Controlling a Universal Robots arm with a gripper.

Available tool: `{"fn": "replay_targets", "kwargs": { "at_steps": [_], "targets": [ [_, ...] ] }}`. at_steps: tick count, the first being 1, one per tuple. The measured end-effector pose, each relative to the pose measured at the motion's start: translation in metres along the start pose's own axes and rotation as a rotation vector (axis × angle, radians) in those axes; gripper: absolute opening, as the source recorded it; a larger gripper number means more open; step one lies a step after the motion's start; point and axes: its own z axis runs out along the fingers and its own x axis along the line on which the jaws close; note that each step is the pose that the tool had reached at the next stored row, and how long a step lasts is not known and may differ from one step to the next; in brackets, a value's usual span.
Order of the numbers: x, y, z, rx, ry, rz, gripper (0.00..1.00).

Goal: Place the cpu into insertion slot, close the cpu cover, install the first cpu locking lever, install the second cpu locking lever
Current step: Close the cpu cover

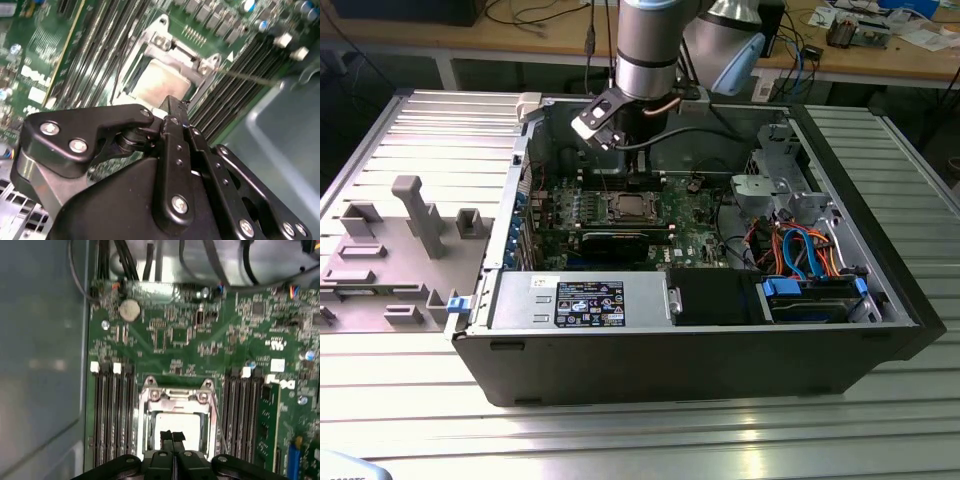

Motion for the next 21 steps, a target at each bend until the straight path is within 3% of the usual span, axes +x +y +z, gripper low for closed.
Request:
{"fn": "replay_targets", "kwargs": {
  "at_steps": [4,9,12,18,21],
  "targets": [
    [0.0002,-0.0085,0.0102,0.0000,0.0000,0.000,0.11],
    [-0.0005,-0.0134,0.0206,0.0000,0.0000,0.000,0.11],
    [-0.0013,-0.0148,0.0229,0.0001,-0.0002,0.000,0.11],
    [-0.0028,-0.0151,0.0250,0.0003,-0.0002,0.000,0.11],
    [-0.0033,-0.0070,0.0249,0.0003,0.0000,0.000,0.11]
  ]
}}
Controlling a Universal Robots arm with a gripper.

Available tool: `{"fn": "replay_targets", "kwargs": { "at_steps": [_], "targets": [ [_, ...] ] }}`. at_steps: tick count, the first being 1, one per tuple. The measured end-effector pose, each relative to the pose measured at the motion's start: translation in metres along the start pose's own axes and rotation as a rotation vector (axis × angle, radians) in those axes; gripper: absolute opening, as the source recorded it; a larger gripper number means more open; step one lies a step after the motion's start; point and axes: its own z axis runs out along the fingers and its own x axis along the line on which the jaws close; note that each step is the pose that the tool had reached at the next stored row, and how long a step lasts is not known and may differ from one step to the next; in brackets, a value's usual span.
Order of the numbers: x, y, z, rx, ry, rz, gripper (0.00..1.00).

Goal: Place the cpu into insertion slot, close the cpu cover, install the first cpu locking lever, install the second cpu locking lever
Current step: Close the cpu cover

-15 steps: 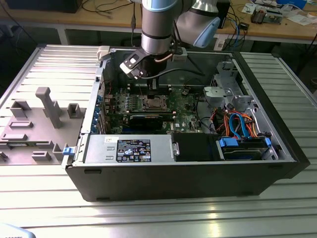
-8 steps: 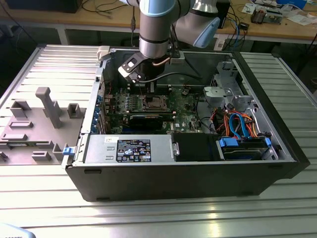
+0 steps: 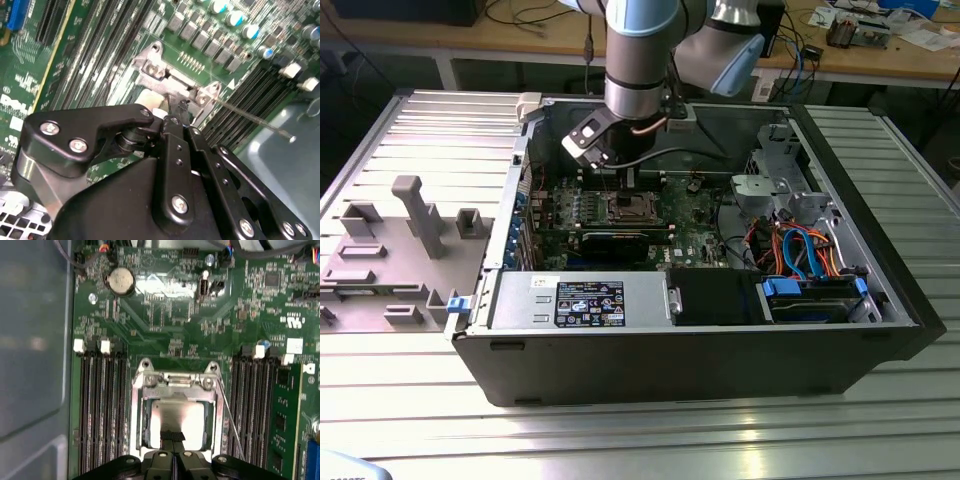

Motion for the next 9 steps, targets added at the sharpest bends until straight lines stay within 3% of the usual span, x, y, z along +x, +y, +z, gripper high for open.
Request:
{"fn": "replay_targets", "kwargs": {
  "at_steps": [1,4,9],
  "targets": [
    [-0.0003,0.0056,-0.0002,0.0007,0.0001,0.000,0.11],
    [-0.0007,0.0143,-0.0015,0.0029,0.0007,0.000,0.11],
    [-0.0008,0.0169,-0.0098,0.0043,0.0007,0.000,0.11]
  ]
}}
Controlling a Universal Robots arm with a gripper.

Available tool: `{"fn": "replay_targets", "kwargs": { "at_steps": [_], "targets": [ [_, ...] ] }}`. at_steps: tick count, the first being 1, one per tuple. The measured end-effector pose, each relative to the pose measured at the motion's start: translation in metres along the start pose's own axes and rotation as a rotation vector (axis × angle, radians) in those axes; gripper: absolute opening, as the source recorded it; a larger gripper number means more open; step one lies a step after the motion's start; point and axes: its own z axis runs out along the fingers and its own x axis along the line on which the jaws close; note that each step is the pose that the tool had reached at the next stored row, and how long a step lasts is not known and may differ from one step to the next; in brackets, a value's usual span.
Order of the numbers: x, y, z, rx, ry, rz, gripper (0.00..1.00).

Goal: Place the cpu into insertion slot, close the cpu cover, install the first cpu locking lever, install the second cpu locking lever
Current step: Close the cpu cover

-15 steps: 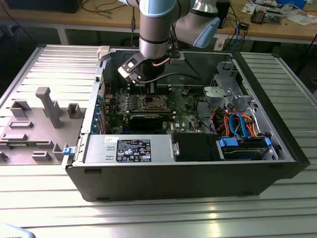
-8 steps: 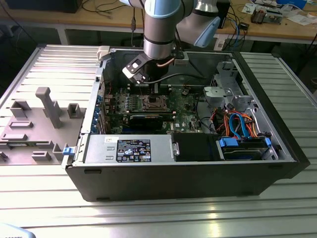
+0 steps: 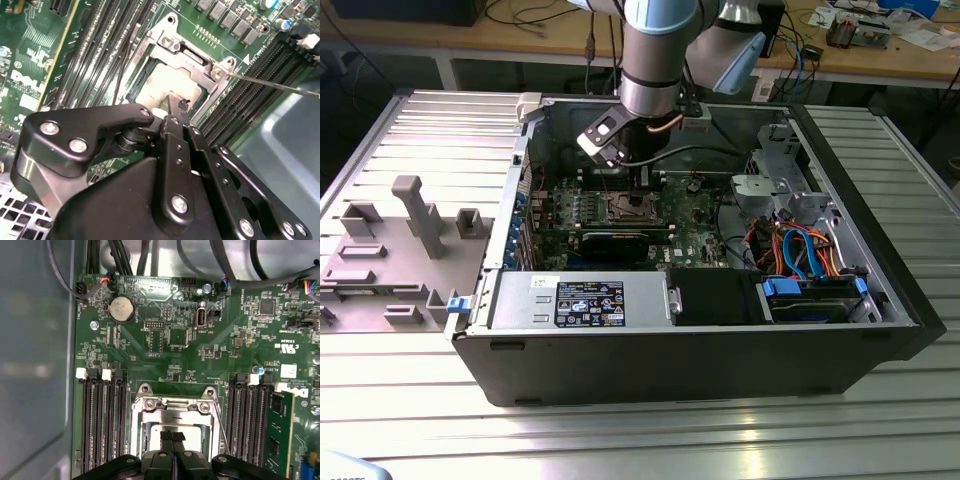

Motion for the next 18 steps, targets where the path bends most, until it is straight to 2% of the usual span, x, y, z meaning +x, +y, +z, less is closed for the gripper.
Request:
{"fn": "replay_targets", "kwargs": {
  "at_steps": [2,3,16,18],
  "targets": [
    [0.0001,-0.0002,-0.0107,-0.0001,0.0001,0.000,0.11],
    [0.0001,-0.0003,-0.0137,0.0000,0.0000,0.000,0.11],
    [0.0002,-0.0009,-0.0359,0.0000,0.0000,0.000,0.11],
    [0.0003,-0.0009,-0.0360,-0.0002,0.0003,0.000,0.11]
  ]
}}
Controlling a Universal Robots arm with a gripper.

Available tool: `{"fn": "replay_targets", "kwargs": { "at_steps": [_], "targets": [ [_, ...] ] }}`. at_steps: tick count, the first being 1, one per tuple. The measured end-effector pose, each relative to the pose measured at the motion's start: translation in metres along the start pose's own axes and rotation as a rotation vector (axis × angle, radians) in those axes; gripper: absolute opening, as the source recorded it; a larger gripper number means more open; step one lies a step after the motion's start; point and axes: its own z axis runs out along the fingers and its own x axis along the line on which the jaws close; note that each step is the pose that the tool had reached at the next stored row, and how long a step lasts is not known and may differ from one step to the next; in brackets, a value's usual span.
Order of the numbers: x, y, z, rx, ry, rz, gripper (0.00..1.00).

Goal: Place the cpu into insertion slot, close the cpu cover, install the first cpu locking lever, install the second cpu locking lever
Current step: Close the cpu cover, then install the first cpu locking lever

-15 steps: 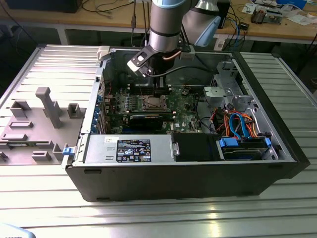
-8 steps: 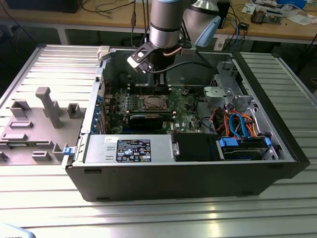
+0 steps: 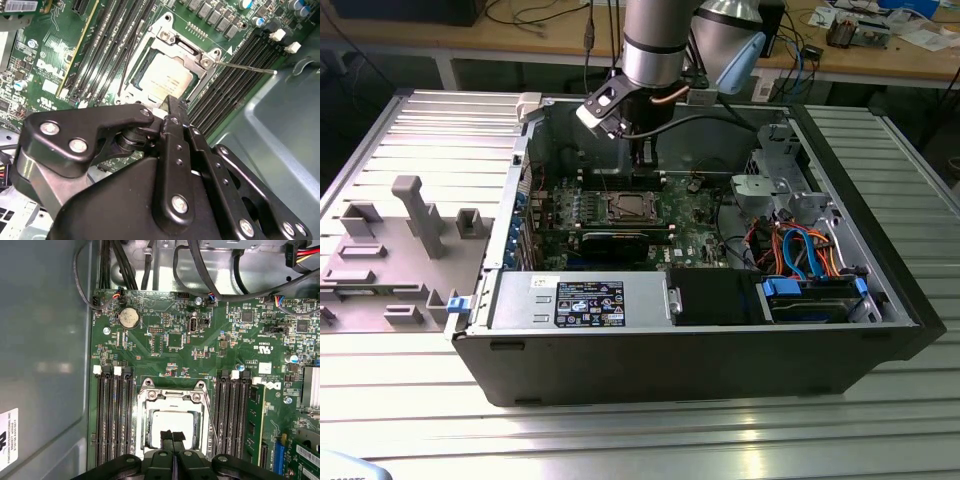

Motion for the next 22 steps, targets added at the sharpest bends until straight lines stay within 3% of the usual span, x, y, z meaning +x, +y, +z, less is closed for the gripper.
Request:
{"fn": "replay_targets", "kwargs": {
  "at_steps": [12,22],
  "targets": [
    [0.0000,-0.0001,-0.0006,0.0001,-0.0003,0.000,0.11],
    [0.0000,0.0000,-0.0006,0.0011,-0.0039,-0.126,0.11]
  ]
}}
